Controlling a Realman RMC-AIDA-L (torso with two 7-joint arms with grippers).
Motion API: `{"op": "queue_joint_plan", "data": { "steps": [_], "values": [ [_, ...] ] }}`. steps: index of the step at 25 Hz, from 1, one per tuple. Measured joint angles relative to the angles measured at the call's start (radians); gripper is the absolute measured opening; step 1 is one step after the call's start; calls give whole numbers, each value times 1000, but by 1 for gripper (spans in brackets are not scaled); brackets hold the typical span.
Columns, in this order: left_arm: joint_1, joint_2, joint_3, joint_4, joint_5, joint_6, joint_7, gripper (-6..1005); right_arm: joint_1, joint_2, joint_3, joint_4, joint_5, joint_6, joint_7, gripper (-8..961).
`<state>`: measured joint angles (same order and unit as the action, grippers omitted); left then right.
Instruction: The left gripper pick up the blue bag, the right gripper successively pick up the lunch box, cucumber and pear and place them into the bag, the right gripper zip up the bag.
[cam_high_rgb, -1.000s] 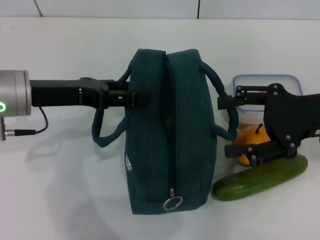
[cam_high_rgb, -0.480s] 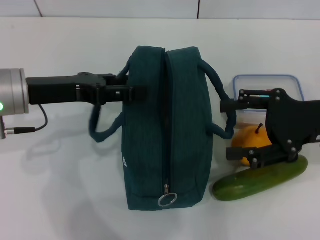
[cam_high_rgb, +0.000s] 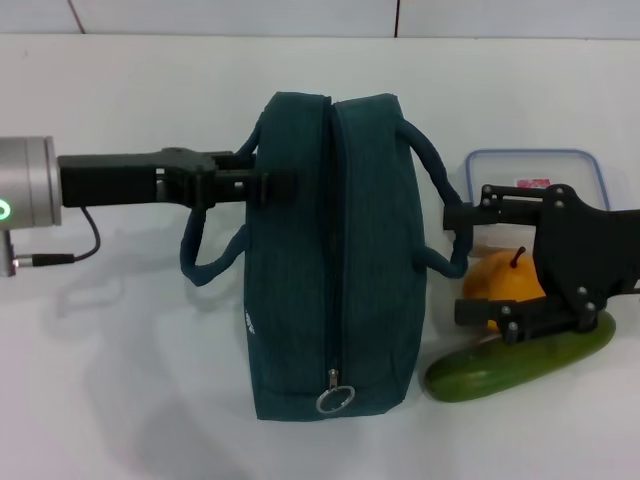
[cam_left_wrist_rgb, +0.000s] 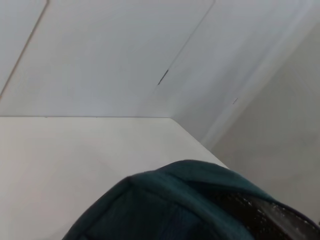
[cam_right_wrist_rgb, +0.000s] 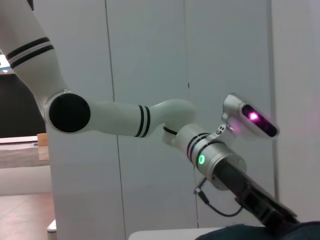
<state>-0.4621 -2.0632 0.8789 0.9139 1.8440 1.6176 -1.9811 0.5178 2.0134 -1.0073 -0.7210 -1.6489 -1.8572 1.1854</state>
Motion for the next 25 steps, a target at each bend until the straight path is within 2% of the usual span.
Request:
{"op": "queue_joint_plan", "data": {
  "steps": [2,6,14,16,18,24,25],
  "values": [
    [-7,6,0,0,1,-2,-2,670,2,1,-1,2,0,6,-4,841],
    [-15,20,-3,0,-4,-12,26,588,11,3,-2,18,20,36,-14,841],
    [-53,31,-10,6,-10,-14,60,423,16,9,-5,84,80,109,-32,841],
    [-59,31,-8,6,-10,-14,63,323,16,8,-4,97,84,112,-48,840],
    [-67,27,-5,4,-6,-13,77,224,15,8,-4,100,84,120,-55,840],
    [-69,-7,-4,2,-6,-14,102,54,2,8,2,148,103,136,-74,840],
    [-70,-12,-6,-1,-9,-15,104,52,2,8,4,170,120,139,-86,840]
  ]
}}
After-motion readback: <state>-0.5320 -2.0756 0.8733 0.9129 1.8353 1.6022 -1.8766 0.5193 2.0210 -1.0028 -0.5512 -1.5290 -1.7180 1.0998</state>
